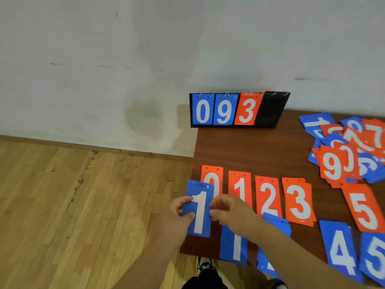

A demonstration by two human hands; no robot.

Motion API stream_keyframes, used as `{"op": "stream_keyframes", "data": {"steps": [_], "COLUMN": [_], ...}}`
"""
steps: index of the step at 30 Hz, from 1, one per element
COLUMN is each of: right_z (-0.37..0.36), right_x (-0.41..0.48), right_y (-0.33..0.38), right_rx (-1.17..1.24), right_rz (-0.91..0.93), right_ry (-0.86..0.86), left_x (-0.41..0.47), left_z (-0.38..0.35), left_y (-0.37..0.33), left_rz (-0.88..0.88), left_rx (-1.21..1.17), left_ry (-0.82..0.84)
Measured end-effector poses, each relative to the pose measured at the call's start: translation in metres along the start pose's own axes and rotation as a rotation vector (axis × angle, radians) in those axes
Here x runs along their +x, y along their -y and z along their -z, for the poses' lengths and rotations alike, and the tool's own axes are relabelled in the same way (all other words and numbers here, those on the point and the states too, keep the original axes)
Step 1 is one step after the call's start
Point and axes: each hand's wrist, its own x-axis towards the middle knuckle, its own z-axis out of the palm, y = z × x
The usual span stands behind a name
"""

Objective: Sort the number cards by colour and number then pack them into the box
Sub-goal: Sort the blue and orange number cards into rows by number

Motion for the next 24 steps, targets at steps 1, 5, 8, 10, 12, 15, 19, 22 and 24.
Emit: {"op": "stream_keyframes", "data": {"steps": [1,5,8,10,12,15,19,22,24], "right_z": [0.002,0.015,0.017,0.014,0.01,0.005,0.004,0.007,0.009], "right_x": [-0.005,-0.022,-0.032,-0.037,-0.039,-0.041,-0.04,-0.038,-0.039], "right_y": [-0.006,-0.038,-0.069,-0.088,-0.103,-0.119,-0.13,-0.131,-0.131], "right_rx": [0.002,-0.159,-0.307,-0.373,-0.412,-0.455,-0.534,-0.62,-0.634], "right_rz": [-0.009,-0.049,-0.09,-0.116,-0.129,-0.166,-0.154,-0.136,-0.129], "right_ry": [-0.035,-0.249,-0.301,-0.327,-0.342,-0.342,-0.357,-0.356,-0.323], "left_x": [-0.001,-0.007,-0.008,-0.007,-0.007,-0.006,-0.01,-0.012,-0.013], "left_z": [-0.009,-0.045,-0.065,-0.077,-0.087,-0.098,-0.106,-0.109,-0.109], "left_y": [-0.002,0.004,0.024,0.036,0.044,0.054,0.056,0.056,0.058], "left_rz": [-0.009,-0.09,-0.095,-0.119,-0.169,-0.243,-0.3,-0.324,-0.318], "left_rx": [0.013,0.199,0.304,0.416,0.545,0.715,0.848,0.882,0.894], "left_ry": [0.041,0.199,0.318,0.379,0.393,0.383,0.36,0.338,0.335]}}
